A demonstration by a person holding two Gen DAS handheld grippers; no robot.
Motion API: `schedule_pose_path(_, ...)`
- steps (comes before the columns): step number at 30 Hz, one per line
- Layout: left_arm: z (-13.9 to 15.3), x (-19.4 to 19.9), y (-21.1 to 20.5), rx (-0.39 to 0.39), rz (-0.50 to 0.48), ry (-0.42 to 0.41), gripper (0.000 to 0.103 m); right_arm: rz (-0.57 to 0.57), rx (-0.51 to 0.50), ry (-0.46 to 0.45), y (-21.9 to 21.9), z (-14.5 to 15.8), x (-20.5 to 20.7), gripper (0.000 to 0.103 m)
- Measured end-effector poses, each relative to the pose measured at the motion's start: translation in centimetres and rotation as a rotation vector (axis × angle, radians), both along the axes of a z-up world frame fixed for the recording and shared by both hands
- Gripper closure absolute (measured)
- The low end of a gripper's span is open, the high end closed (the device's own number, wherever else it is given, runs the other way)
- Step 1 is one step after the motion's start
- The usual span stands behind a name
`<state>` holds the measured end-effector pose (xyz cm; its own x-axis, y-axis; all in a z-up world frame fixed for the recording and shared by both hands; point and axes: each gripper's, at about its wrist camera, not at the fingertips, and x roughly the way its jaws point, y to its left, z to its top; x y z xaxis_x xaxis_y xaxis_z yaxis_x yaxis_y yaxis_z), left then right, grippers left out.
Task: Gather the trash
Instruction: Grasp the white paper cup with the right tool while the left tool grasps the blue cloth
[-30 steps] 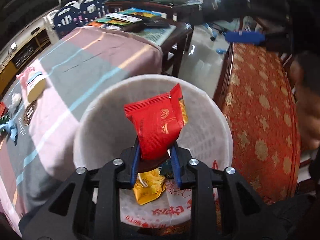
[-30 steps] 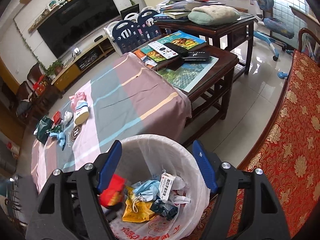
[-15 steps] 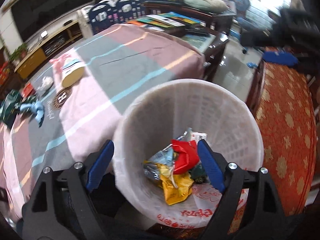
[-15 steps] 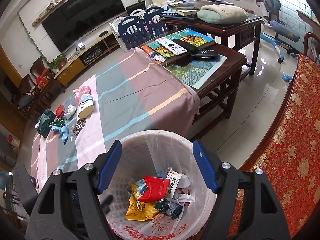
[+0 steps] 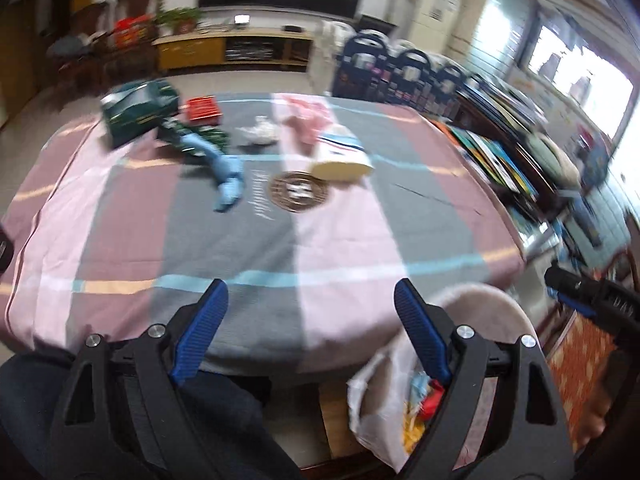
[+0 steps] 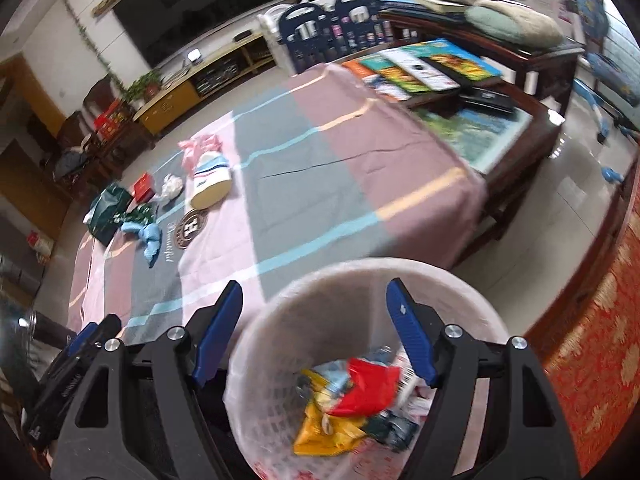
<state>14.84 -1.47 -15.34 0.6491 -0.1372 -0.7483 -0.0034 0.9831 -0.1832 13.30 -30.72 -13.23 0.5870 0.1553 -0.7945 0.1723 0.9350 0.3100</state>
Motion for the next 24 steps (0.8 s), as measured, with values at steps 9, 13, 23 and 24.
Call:
schedule_pose_path(9,-1.7,-0.4,9.8,-0.144,0.285,-0.047,0.018,0.155,-0.081,-0.028,10.4,-2.0,14.2,0.024)
schedule_pose_path(13,-3.2,0.3,11.6,-0.129,0.318,0.029,0.017,0.166,-0.170,-0.015,14.0,-3.6,21.7,0.013)
schedule_pose_path(23,-3.9,6.5,13.8,-0.196,0.315,0.027,0.016,0.261,-0.262,0.155,18.1,-9.4,29.0,0.021)
schedule_pose_path(24,-3.8,7.4,13.7,-0.175,0.313,0.015,0.016,0.281,-0.268,0.156,18.4,-9.6,28.7,0.021)
